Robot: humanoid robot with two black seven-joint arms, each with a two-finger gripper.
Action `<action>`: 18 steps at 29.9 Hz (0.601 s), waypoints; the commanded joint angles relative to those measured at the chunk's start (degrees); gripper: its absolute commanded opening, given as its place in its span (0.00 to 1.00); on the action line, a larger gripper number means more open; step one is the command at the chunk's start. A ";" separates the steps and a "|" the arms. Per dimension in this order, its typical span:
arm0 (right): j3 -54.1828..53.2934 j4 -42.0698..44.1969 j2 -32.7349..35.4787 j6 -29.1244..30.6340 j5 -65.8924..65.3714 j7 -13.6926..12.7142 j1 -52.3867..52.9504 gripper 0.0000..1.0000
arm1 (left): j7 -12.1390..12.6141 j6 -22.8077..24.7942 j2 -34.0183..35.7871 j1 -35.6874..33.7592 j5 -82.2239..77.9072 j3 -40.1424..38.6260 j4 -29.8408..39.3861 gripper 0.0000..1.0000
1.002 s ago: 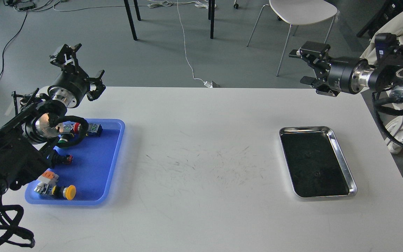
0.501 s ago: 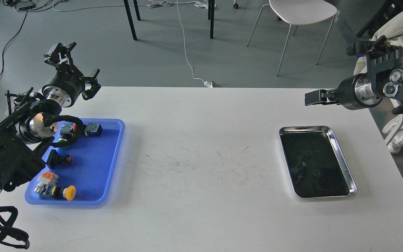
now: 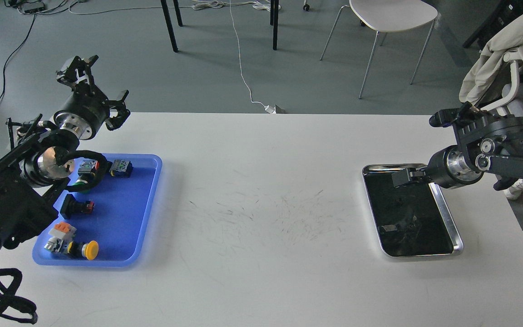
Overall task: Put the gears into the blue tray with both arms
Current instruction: 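Lower the right gripper and grasp the small black part in the steel tray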
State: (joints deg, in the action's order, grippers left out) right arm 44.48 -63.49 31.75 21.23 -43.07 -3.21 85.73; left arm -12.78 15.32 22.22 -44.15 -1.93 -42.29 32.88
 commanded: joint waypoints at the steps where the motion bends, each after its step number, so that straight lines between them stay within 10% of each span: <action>1: 0.08 0.46 -0.63 0.22 0.00 0.14 -0.74 0.98 | -0.05 0.15 0.11 0.12 0.00 -0.07 -0.01 0.98; 18: 2.98 4.95 -8.11 0.92 0.53 0.57 -2.06 0.85 | -0.05 0.41 1.16 0.21 0.00 -0.07 -0.01 0.98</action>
State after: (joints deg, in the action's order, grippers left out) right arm 47.44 -59.16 24.05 21.95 -42.63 -2.74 83.86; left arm -12.83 15.73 23.34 -43.95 -1.88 -42.37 32.87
